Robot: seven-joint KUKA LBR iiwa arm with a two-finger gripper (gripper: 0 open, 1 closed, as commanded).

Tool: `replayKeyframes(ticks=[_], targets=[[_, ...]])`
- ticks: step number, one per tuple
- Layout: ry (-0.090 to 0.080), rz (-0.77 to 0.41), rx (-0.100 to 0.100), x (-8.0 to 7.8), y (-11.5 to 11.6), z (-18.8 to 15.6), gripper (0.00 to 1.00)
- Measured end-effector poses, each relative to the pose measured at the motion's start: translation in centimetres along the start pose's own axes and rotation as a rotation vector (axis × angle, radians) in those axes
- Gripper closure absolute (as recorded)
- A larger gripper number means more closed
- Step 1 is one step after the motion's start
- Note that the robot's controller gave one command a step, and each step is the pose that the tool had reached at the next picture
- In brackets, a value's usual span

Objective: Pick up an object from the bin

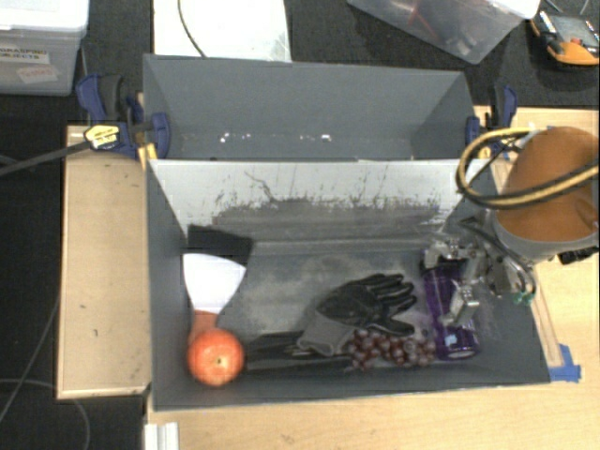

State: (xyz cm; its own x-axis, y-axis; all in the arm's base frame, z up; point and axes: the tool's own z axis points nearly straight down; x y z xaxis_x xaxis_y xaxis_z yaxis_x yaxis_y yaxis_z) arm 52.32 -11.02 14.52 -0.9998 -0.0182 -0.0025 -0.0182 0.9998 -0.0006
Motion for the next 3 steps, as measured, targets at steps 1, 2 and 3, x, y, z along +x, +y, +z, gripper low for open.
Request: replayKeyframes(ticks=[1, 2, 3], targets=[[0.0, -0.001, 0.0, 0.0, 0.0, 0.0, 0.0], [-0.001, 0.05, -0.001, 1.4, 3.3, 7.3, 0.0], [-0.012, 0.005, 0.003, 1.4, 3.4, 7.0, 1.0]])
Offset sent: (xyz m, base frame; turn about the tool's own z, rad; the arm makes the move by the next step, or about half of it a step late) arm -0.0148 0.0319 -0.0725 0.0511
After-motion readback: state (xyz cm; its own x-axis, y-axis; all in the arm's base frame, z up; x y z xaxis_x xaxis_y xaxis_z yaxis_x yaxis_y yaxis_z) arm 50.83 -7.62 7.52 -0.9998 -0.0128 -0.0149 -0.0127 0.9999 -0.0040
